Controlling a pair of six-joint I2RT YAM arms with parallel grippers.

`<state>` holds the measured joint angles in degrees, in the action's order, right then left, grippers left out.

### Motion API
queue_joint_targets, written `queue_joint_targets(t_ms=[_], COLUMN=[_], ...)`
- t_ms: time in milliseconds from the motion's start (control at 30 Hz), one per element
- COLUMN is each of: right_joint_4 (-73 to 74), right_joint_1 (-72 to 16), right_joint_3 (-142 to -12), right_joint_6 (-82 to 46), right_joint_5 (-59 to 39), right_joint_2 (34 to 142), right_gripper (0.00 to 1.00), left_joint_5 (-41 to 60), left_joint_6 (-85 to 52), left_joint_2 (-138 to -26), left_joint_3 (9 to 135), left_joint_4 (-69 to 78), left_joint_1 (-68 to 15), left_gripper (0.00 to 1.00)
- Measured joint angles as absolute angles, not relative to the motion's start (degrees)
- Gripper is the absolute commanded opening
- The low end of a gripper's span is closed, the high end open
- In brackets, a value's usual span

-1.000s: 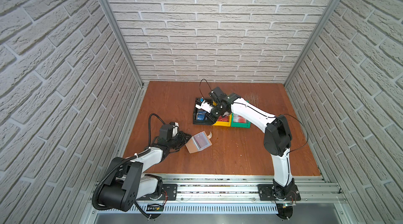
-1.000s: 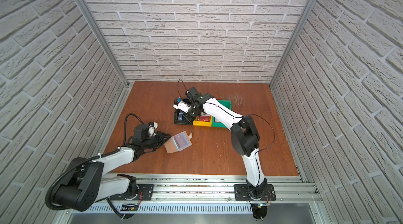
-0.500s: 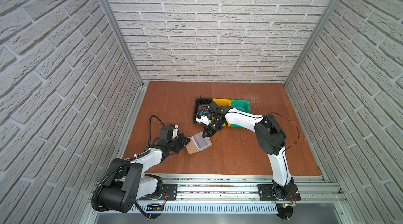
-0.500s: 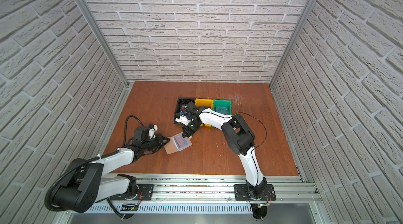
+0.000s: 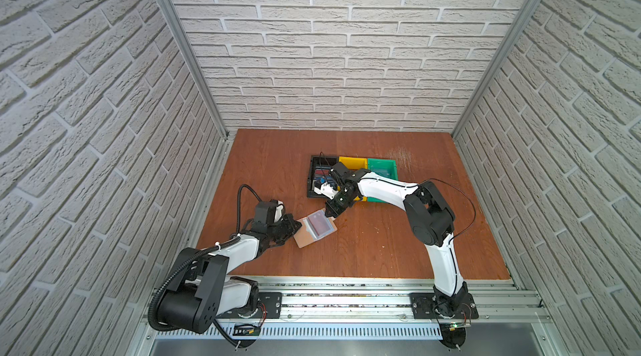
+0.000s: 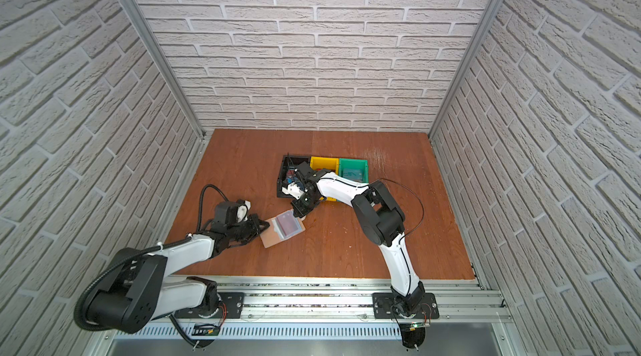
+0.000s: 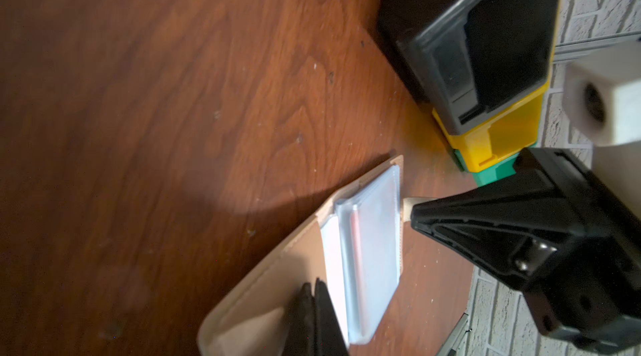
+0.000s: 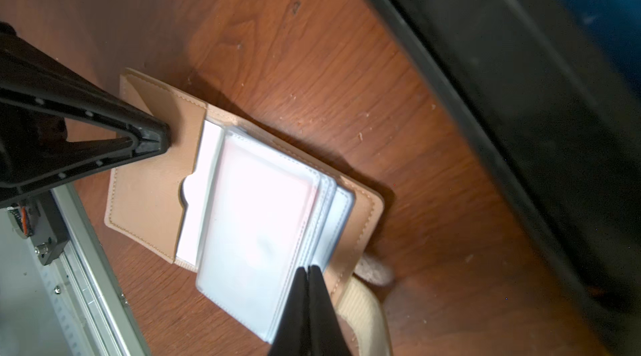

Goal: Take the credit cards out of the card holder

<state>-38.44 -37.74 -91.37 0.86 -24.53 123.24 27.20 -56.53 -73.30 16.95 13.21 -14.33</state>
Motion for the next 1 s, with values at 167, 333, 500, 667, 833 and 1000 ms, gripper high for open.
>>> queue_joint_targets(t_ms=[167,333,500,667,833,1000], right_joint_4=[-38.6,-38.5,-38.3,-38.2,-38.2,-38.4], right_joint_1=[-38.3,-38.7,-39.4,-40.2,-41.5,-42.1], right_joint_3=[-91.3,-91.3,-91.4,-91.4,-90.9,-89.3], right_joint_6=[0.9,0.9,0.8,0.8,0.7,0.7], right_joint_5=[-23.4,-22.9,-22.5,-21.4,-17.4,-13.5], right_joint_2=[124.4,124.4,124.4,124.2,123.2,121.2], right_gripper=[0.06,0.06,0.06,0.06,0.06,0.05], left_joint_5=[27.5,28.4,29.3,29.5,29.4,29.4], left_joint_6=[-56.4,-56.4,-56.4,-56.4,-56.4,-56.4], left_joint_2=[-75.6,-77.5,-78.9,-79.2,-79.2,-79.2], left_joint_3=[16.6,16.6,16.6,16.6,16.4,16.3], left_joint_4=[14.8,17.4,19.5,20.2,20.7,21.0], left_joint_1=[-14.3,-14.2,-14.1,-14.1,-14.1,-14.1], left_gripper=[0.00,0.00,0.00,0.00,0.00,0.00])
